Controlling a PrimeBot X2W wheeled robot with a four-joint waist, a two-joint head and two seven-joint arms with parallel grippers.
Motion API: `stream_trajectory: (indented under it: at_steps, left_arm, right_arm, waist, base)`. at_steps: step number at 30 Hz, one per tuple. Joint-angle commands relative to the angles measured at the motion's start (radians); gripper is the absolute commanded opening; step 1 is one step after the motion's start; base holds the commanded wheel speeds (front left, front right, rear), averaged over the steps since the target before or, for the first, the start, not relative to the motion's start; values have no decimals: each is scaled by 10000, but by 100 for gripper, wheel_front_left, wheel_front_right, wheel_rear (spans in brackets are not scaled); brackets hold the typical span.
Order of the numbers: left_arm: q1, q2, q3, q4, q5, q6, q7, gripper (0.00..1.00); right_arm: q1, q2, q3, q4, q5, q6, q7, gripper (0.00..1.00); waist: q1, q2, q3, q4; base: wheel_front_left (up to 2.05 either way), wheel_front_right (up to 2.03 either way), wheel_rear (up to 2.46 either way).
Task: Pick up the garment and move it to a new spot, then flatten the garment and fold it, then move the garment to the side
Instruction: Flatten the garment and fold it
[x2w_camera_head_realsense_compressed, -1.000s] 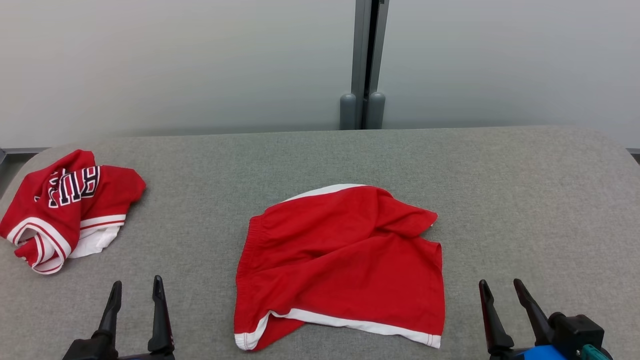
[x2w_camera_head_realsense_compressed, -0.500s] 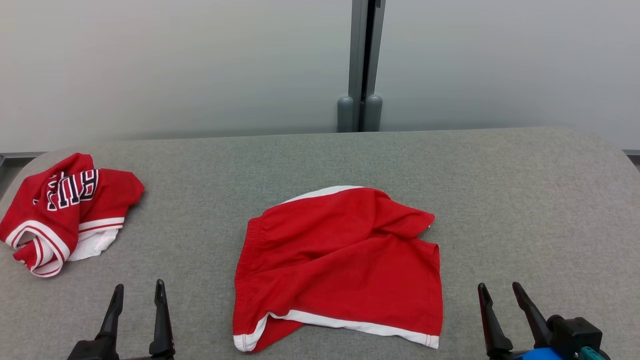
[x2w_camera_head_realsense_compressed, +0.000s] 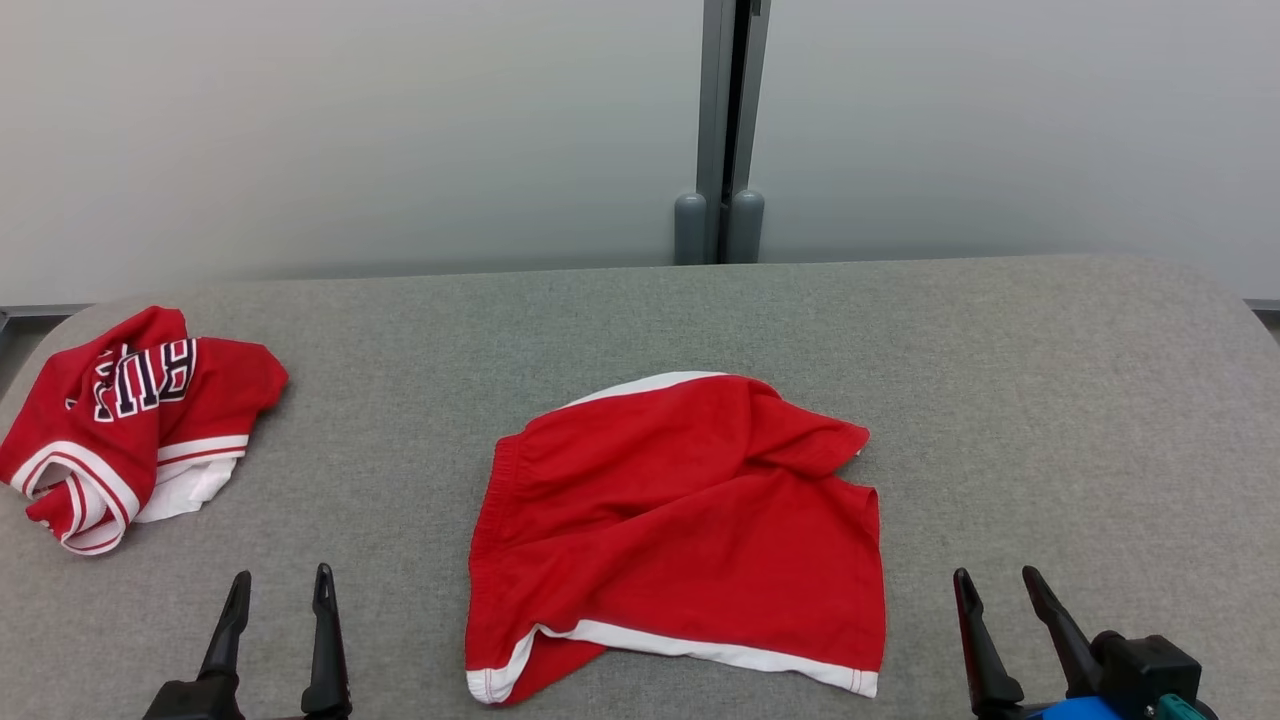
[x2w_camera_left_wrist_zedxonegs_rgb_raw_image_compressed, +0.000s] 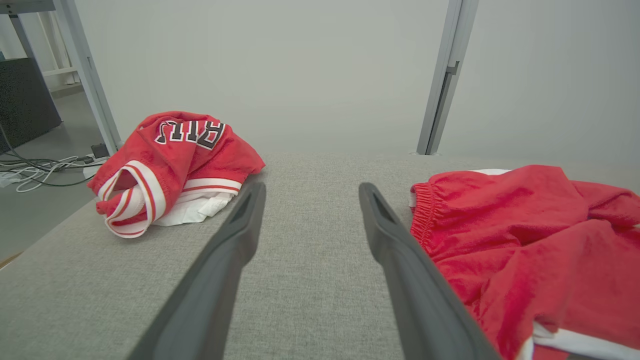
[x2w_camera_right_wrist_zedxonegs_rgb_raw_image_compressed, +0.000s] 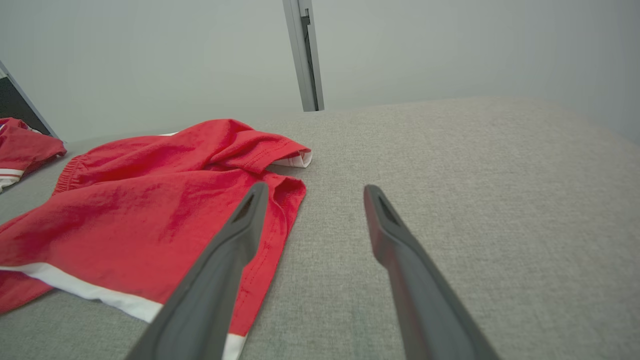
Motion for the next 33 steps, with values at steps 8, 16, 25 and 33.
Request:
stream_trajectory:
  at_steps: [8,16,25,33]
  left_arm:
    - [-52,-20,97,-22,177,-32,-28,100]
    - [-76,-29,-1096,844,-131,-89,-28,100]
    - [-456,648,-3543,2355,-1247,-68,-28,100]
    - [-923,838,-4487,3278,-2090,-69,-28,100]
  right_arm:
    - [67,-27,20,52,0,1,-5,100]
    - [-12,-29,329,500,-5,1,-5,100]
    - [-295,-32,1347,1557,347,1,-3,100]
    - [-623,-29,2145,2482,674,1,-3,100]
  waist:
    - [0,0,-3,-7]
    - [0,0,60,22]
    - [0,0,364,-146]
    - [0,0,547,-268]
  base:
    - [0,0,0]
    - [0,0,0]
    - [0,0,0]
    - [0,0,0]
